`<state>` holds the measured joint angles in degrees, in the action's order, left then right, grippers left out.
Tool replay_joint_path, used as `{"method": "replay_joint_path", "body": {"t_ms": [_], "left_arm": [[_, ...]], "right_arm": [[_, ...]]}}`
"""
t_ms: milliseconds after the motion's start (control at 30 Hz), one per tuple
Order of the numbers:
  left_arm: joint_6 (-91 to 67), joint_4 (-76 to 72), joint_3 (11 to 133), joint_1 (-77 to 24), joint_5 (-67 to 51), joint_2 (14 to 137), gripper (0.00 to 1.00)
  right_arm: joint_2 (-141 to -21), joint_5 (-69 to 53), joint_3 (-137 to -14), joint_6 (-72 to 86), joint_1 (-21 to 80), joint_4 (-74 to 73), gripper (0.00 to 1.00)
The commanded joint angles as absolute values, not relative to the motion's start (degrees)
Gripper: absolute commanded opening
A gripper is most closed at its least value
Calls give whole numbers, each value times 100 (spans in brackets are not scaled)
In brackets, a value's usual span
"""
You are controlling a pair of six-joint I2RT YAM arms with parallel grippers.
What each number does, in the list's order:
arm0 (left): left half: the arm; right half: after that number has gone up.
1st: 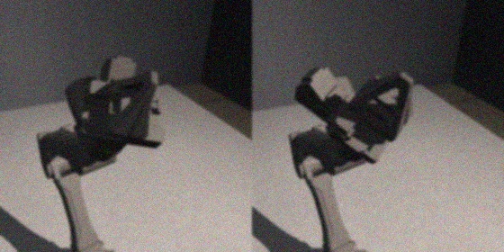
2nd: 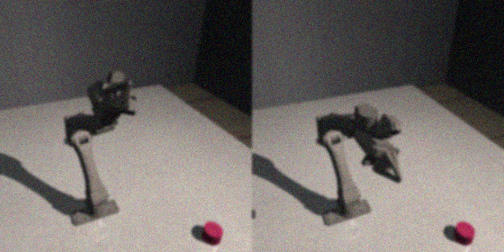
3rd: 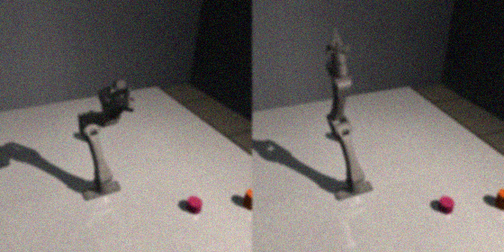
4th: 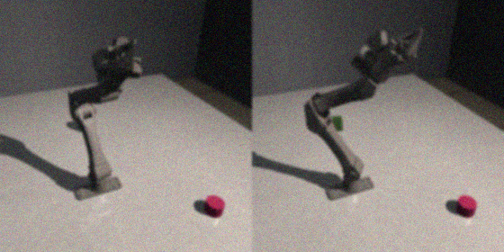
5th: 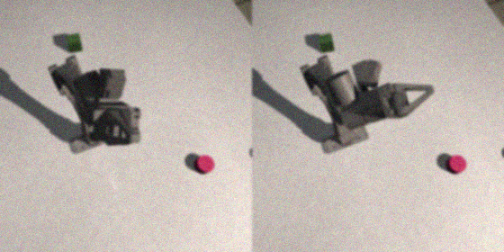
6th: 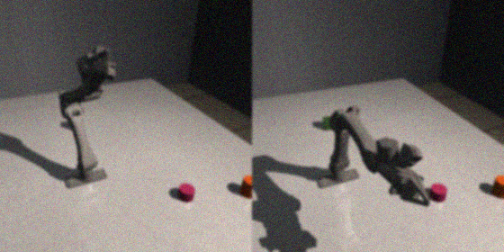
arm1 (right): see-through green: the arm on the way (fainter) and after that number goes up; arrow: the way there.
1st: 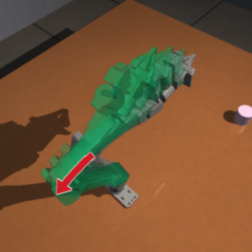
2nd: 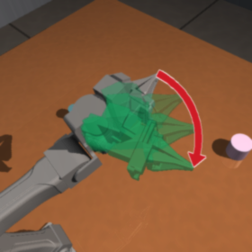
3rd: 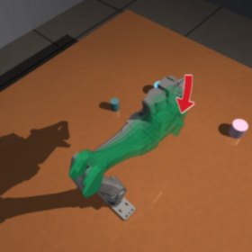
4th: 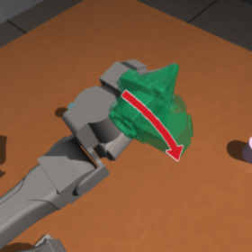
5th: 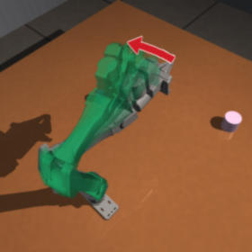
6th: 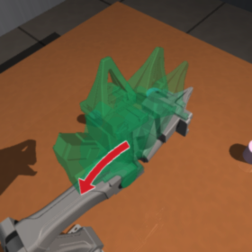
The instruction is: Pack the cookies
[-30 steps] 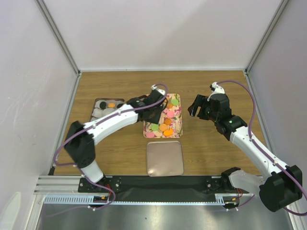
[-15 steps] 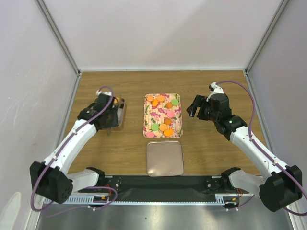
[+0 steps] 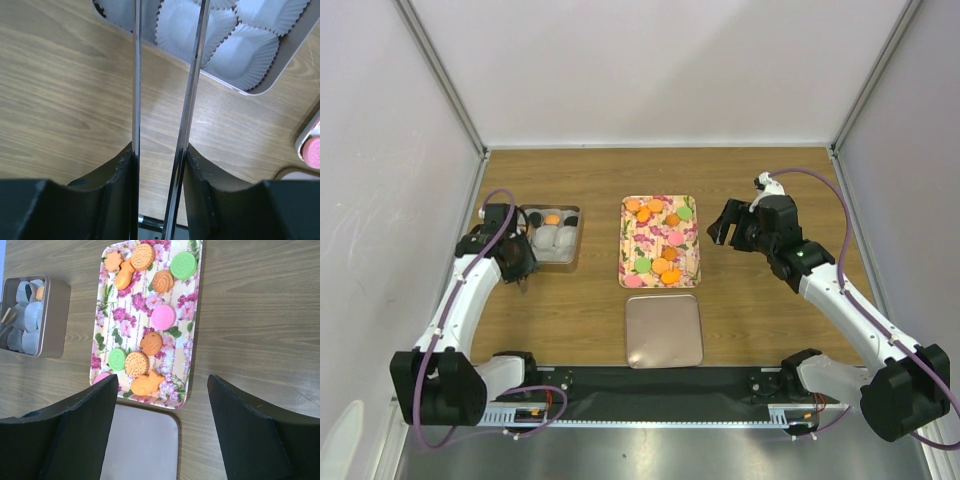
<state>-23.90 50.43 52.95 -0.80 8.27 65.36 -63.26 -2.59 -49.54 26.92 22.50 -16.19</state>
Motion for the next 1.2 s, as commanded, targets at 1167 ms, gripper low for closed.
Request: {"method": "replay_joint_path", "body": {"t_ms": [1167], "left_arm": [[-2066, 4869, 5642, 308, 228, 6232, 48]], "right_arm": [[-6337, -334, -5071, 2646, 2233, -1512, 78]]}}
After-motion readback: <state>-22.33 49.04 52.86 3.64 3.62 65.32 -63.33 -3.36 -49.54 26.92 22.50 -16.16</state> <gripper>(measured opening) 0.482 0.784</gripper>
